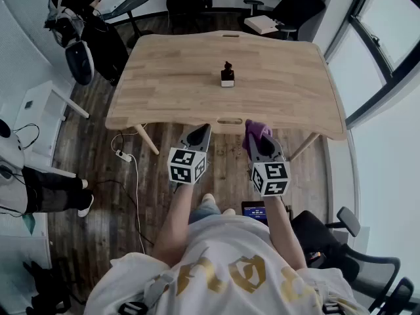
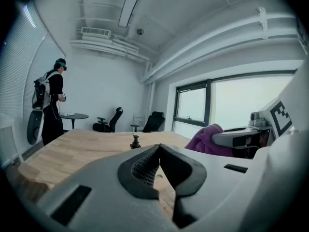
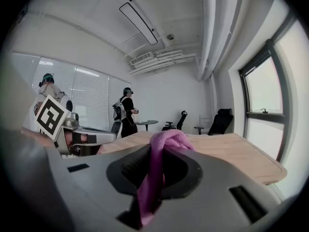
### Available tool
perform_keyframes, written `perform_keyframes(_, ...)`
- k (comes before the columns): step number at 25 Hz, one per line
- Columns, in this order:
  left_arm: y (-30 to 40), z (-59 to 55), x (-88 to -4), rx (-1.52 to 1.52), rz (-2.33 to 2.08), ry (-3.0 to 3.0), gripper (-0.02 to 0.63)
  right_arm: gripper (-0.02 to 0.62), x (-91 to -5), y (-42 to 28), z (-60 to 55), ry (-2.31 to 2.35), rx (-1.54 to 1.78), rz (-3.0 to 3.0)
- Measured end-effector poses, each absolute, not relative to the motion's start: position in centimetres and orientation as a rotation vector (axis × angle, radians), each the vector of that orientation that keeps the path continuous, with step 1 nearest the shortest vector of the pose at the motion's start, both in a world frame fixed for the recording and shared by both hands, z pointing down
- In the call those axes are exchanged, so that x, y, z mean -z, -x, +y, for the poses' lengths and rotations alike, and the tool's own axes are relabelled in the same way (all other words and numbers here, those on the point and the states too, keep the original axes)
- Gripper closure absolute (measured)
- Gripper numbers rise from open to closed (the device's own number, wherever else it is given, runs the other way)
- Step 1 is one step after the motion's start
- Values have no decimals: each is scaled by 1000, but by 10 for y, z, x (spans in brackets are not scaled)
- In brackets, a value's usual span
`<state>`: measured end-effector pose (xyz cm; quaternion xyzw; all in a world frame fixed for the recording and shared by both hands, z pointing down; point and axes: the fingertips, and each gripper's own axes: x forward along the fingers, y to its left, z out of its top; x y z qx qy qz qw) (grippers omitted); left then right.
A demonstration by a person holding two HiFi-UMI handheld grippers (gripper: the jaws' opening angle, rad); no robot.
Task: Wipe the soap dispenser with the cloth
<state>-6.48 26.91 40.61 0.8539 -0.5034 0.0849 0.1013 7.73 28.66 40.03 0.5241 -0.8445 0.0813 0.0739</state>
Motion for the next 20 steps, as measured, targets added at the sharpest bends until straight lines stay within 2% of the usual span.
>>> perform_keyframes(20,76,286,-410,-318,-1522,-2497,597,543,-414,-84,297,-1600,-378,-2537)
